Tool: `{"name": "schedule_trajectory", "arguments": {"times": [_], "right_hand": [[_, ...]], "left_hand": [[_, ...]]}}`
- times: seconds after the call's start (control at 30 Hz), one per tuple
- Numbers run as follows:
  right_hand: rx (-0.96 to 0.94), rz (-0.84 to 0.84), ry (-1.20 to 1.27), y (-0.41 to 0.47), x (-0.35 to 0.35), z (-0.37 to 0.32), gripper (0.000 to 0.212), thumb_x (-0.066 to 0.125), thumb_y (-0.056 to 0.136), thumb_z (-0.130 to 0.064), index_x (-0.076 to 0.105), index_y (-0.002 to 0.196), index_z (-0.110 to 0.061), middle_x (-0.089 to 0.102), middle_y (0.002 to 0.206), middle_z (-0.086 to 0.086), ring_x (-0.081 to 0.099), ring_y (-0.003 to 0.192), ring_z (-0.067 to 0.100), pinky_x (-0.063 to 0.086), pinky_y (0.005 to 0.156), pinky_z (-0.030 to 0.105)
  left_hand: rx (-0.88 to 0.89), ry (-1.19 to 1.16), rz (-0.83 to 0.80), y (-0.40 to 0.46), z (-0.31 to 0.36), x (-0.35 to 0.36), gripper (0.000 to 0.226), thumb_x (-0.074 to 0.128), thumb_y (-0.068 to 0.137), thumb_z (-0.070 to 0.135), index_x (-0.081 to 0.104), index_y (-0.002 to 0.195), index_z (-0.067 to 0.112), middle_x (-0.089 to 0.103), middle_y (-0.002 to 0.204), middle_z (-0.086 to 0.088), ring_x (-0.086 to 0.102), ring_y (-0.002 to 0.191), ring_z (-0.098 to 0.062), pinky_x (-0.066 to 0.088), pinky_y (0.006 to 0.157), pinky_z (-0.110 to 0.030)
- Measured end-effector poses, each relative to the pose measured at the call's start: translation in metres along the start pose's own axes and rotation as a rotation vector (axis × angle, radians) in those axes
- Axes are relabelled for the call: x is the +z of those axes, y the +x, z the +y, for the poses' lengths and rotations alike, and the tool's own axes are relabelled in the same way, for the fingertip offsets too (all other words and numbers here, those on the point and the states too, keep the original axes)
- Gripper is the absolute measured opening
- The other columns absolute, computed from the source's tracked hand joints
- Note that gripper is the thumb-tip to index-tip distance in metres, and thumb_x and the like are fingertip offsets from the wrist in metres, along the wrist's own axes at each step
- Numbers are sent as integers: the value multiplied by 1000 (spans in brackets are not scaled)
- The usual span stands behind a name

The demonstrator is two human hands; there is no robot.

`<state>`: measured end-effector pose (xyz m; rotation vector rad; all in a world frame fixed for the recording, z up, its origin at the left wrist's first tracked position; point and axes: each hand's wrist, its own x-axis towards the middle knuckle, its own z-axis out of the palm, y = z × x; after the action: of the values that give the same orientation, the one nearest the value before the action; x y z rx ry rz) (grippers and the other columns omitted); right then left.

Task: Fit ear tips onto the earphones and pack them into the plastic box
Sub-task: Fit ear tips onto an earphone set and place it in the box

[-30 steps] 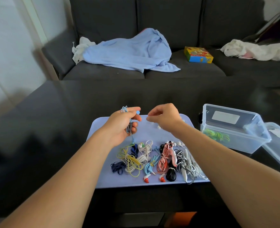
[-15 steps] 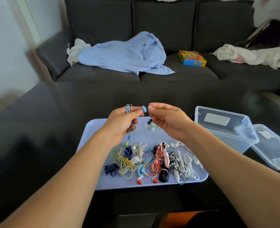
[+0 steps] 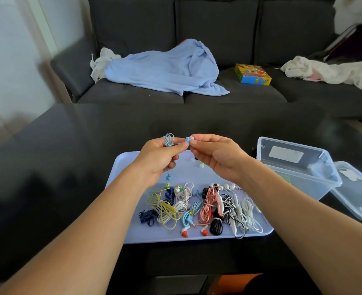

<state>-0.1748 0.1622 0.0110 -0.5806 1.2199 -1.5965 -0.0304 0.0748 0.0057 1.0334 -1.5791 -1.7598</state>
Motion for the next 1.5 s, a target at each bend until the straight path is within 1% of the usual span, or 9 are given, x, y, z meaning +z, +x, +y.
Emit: {"name": "schedule_trajectory", "arguments": {"times": [0.23, 0.5, 0.6, 0.8, 1.07, 1.17, 1.23, 1.43, 1.5], "right_hand": [[-6, 0, -23, 1, 4, 1, 19, 73, 85, -1, 74, 104, 2, 76, 93, 12, 74, 79, 15, 60, 72, 22], [-36, 45, -46, 4, 4, 3, 12, 70, 88, -1, 74, 100, 1, 75, 88, 11, 72, 73, 14, 59, 71, 21], [-11, 30, -42, 4, 2, 3, 11, 69, 89, 0, 75, 97, -1, 76, 89, 12, 73, 75, 15, 59, 70, 21], [-12, 15, -66, 2, -3, 2, 10, 71, 86, 0, 76, 94, -3, 76, 89, 11, 72, 79, 16, 59, 73, 22], [-143, 80, -282, -1, -3, -1, 14, 74, 84, -1, 77, 98, -1, 77, 93, 15, 73, 80, 23, 61, 81, 31], [-199, 101, -336, -3, 0, -2, 13, 75, 84, 0, 77, 97, -1, 77, 90, 15, 75, 79, 24, 62, 80, 32], [-223, 110, -331, -5, 3, -3, 12, 75, 84, 1, 77, 95, -2, 77, 88, 16, 75, 80, 25, 63, 79, 31], [-257, 152, -284, -6, 10, -4, 12, 74, 84, 3, 76, 96, 1, 77, 86, 15, 76, 79, 24, 62, 75, 26], [-268, 163, -267, -5, 12, -4, 11, 74, 84, 3, 76, 95, 0, 77, 85, 13, 76, 78, 22, 62, 76, 26]], "left_hand": [[33, 13, 26, -1, 2, -2, 11, 74, 89, 17, 76, 100, 17, 72, 112, -19, 52, 60, -6, 42, 54, -20], [97, 128, 42, -3, 3, -1, 2, 76, 86, 20, 77, 88, 20, 77, 94, -8, 49, 64, -10, 43, 57, -22], [85, 132, 46, -3, 3, 0, 6, 76, 86, 21, 78, 91, 18, 76, 98, -10, 48, 64, -11, 43, 58, -23], [62, 112, 34, -4, 4, 4, 12, 76, 87, 23, 78, 96, 17, 78, 90, -2, 47, 62, -9, 43, 57, -22], [88, 108, 85, -4, 5, 7, 10, 77, 85, 22, 78, 92, 16, 77, 91, -7, 47, 64, -11, 45, 61, -25], [120, 106, 124, -5, 4, 9, 8, 78, 84, 23, 77, 87, 15, 70, 80, -12, 46, 64, -13, 44, 62, -27], [139, 106, 141, -4, 4, 10, 7, 79, 83, 23, 77, 85, 17, 62, 74, -8, 46, 64, -14, 45, 61, -27], [226, 104, 157, -1, 2, 14, 3, 76, 88, 24, 77, 90, 24, 60, 59, 13, 52, 60, -7, 48, 58, -20], [256, 109, 175, -3, 2, 17, 3, 75, 89, 24, 76, 87, 26, 65, 64, 9, 53, 61, -8, 48, 57, -21]]}}
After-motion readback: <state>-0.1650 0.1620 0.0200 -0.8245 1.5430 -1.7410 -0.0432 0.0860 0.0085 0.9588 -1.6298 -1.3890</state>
